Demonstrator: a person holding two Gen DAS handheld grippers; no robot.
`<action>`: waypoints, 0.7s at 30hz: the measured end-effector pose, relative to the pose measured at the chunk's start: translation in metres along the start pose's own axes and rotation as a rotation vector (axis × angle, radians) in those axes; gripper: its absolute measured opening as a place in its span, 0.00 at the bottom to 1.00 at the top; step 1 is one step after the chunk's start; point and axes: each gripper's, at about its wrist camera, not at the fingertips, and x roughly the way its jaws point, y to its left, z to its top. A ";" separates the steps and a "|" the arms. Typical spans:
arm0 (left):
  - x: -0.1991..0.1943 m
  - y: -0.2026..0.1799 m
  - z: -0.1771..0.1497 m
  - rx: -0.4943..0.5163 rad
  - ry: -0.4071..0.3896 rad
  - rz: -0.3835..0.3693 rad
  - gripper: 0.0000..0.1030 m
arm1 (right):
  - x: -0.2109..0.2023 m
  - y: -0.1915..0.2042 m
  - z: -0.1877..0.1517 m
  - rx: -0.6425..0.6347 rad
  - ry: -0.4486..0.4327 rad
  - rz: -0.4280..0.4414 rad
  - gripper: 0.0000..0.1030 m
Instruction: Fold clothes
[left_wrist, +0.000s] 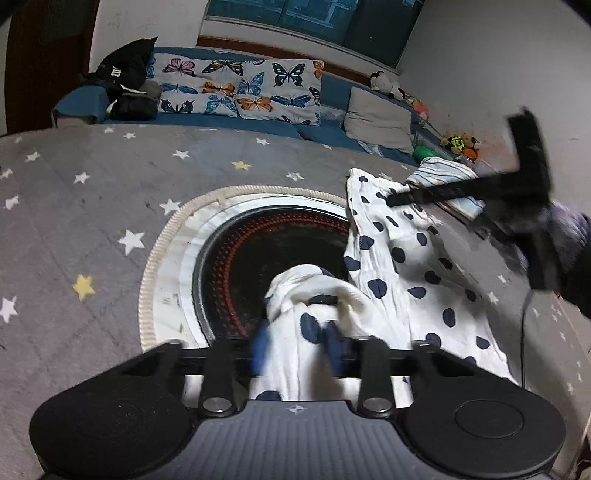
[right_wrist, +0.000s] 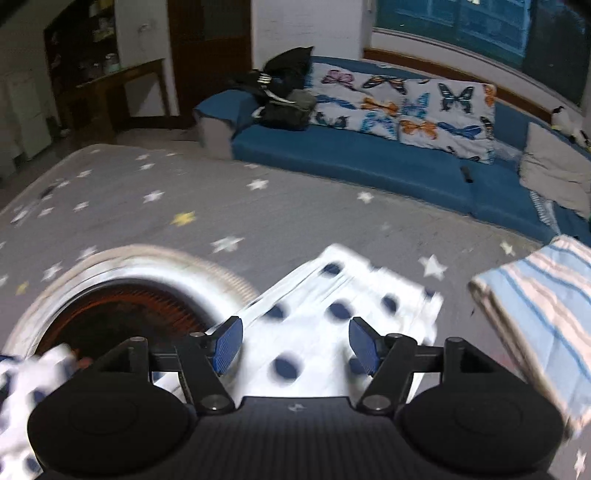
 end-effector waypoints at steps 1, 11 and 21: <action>-0.003 -0.002 0.000 0.005 -0.012 -0.005 0.10 | -0.008 0.006 -0.007 -0.004 0.004 0.021 0.66; -0.045 -0.085 -0.035 0.260 -0.106 -0.132 0.07 | -0.082 0.048 -0.038 -0.029 -0.083 0.136 0.67; -0.038 -0.124 -0.084 0.369 0.003 -0.201 0.10 | -0.092 0.088 -0.078 -0.113 -0.010 0.265 0.74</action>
